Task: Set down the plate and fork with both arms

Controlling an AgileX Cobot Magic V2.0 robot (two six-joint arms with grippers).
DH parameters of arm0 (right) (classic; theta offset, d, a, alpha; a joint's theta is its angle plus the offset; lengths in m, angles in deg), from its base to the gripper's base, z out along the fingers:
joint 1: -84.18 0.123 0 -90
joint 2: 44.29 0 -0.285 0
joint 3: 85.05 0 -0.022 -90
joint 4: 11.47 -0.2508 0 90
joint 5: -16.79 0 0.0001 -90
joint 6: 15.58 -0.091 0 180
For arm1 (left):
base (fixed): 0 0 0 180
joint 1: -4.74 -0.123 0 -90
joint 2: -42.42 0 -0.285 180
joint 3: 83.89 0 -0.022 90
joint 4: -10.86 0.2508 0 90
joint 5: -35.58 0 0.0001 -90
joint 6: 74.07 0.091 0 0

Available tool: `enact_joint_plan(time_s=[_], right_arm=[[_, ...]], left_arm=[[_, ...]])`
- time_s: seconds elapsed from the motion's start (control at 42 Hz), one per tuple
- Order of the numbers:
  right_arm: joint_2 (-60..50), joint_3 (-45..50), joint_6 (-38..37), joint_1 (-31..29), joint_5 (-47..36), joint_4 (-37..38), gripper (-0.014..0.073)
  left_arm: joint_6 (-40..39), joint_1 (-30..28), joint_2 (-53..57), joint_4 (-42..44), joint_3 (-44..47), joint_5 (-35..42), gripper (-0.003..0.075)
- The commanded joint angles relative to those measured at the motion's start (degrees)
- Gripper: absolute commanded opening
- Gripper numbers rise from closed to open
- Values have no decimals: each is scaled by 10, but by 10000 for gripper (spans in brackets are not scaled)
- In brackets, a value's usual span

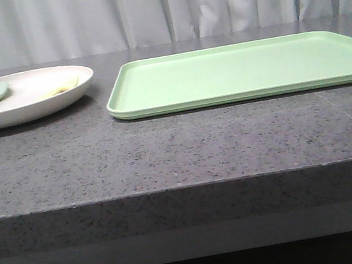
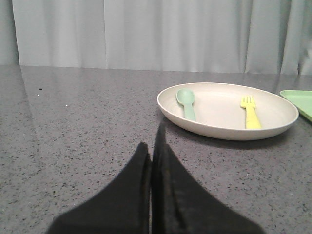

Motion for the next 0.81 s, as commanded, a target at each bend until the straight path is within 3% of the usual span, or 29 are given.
enact_joint_plan(time_s=[0.0,0.785], right_arm=[[-10,-3,6,-4,-50,0,-62],[-10,-3,6,-4,-79,0,-62]], left_arm=[[-5,3,12,-4,2,49,-18],[-5,3,12,-4,0,74,-18]])
